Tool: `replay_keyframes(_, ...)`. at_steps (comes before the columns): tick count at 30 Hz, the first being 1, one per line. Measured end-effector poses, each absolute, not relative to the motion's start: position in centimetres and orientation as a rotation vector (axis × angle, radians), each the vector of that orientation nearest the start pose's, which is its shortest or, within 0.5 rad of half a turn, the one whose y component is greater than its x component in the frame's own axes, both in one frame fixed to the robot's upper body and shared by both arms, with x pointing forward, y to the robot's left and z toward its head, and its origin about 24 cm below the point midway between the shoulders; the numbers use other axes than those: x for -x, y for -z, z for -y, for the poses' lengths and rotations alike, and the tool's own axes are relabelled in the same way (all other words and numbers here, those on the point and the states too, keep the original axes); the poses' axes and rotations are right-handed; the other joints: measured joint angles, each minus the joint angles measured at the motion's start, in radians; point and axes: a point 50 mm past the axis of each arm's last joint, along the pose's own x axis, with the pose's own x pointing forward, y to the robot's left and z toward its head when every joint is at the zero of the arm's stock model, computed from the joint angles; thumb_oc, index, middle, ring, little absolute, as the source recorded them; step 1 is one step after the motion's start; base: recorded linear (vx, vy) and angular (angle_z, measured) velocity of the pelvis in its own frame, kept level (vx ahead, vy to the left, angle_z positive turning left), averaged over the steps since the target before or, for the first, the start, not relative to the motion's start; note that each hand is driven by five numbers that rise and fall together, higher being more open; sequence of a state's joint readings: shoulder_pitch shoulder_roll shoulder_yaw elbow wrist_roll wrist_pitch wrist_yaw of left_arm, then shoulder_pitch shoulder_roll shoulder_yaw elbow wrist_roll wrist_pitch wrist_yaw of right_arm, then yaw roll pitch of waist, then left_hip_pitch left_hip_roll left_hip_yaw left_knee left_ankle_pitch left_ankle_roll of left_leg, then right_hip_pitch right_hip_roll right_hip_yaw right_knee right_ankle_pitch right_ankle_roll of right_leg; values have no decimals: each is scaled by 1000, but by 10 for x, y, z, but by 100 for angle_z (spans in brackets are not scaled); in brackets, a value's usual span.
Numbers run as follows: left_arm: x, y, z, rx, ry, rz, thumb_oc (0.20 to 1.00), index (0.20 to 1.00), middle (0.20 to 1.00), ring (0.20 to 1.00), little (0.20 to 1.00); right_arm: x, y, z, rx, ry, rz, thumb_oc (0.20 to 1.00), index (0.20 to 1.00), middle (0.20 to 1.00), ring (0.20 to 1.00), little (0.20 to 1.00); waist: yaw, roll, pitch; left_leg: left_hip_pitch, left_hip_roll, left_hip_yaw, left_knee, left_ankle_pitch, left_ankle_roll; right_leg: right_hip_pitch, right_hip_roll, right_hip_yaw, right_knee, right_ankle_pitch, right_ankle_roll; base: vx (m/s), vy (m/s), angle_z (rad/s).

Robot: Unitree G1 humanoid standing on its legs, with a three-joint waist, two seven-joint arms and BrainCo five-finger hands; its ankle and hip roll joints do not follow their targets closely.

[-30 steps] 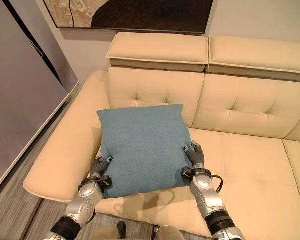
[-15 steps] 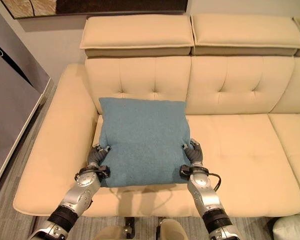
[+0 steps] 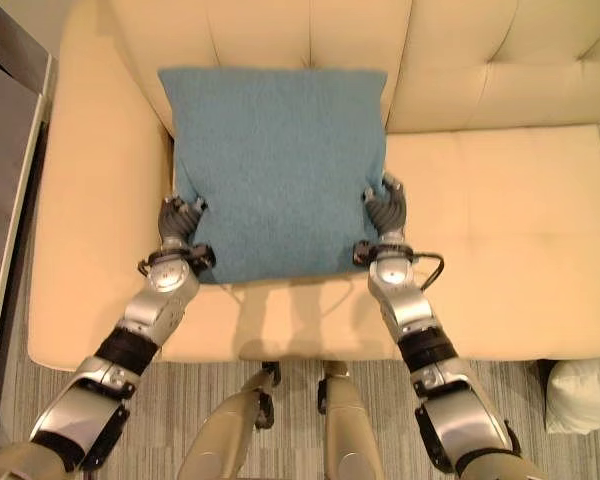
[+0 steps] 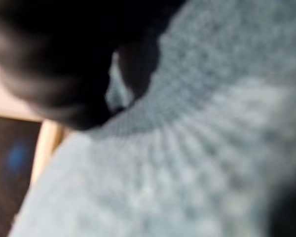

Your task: Pick up all the scattered cushions and arrange them neatly on the sofa.

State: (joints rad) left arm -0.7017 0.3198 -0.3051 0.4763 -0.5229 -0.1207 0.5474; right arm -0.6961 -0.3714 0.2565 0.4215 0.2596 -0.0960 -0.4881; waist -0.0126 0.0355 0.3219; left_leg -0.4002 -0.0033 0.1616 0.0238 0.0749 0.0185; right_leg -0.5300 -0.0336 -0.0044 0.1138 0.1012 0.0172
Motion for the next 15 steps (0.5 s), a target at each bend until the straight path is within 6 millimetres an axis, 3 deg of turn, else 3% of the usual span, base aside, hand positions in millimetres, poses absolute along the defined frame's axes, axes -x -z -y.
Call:
replay_keyframes(2,-373,-158,-148,118,-258,247,200,200,200,200,200,-368,-183,161,143,259,407,200,200,200,200,200,-2,0,0,-22,0,-3,3,1,-1,-22,0,-1,3,0,0,4,1,4)
replay_keyframes(3,-377,-176,-147,124,-263,298,200,200,200,200,200,-370,-203,157,142,273,479,200,200,200,200,200,-2,0,0,-50,0,-4,12,1,-1,-49,0,-2,9,1,-2,0,0,0)
replay_keyframes(11,-394,-231,-144,111,-330,428,200,200,200,200,200,-377,-270,148,272,374,708,200,200,200,200,200,1,-1,-2,-133,-1,-16,31,1,-1,-126,-7,-13,29,1,-2,2,3,4)
replay_keyframes(15,-405,-273,-148,35,-367,490,200,200,200,200,200,-381,-310,141,321,413,800,200,200,200,200,200,-2,-2,-3,-229,-4,-36,46,16,-6,-219,-13,-30,54,1,-2,36,9,14)
